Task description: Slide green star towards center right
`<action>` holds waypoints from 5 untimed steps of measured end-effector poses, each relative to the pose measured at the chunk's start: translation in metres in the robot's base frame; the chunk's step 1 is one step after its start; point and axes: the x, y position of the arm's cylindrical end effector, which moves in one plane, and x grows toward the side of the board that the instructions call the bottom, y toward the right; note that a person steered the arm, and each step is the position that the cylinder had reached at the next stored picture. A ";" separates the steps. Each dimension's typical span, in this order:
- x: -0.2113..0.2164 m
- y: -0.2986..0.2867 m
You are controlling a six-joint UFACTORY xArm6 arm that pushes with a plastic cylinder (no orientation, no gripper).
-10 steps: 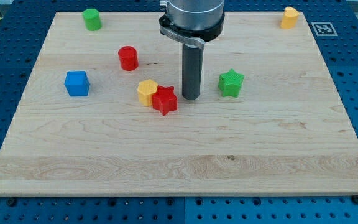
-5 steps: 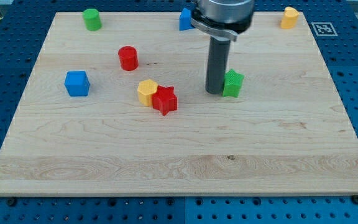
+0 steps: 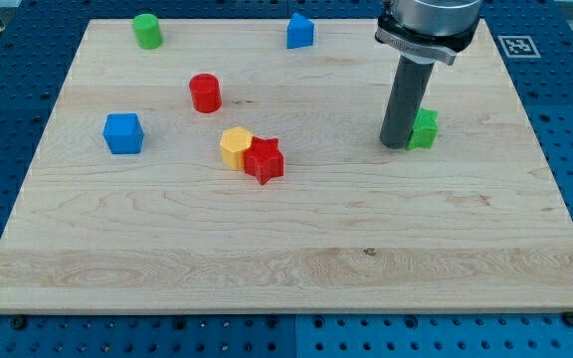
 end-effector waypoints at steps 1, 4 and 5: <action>0.000 0.010; -0.016 0.001; -0.014 0.035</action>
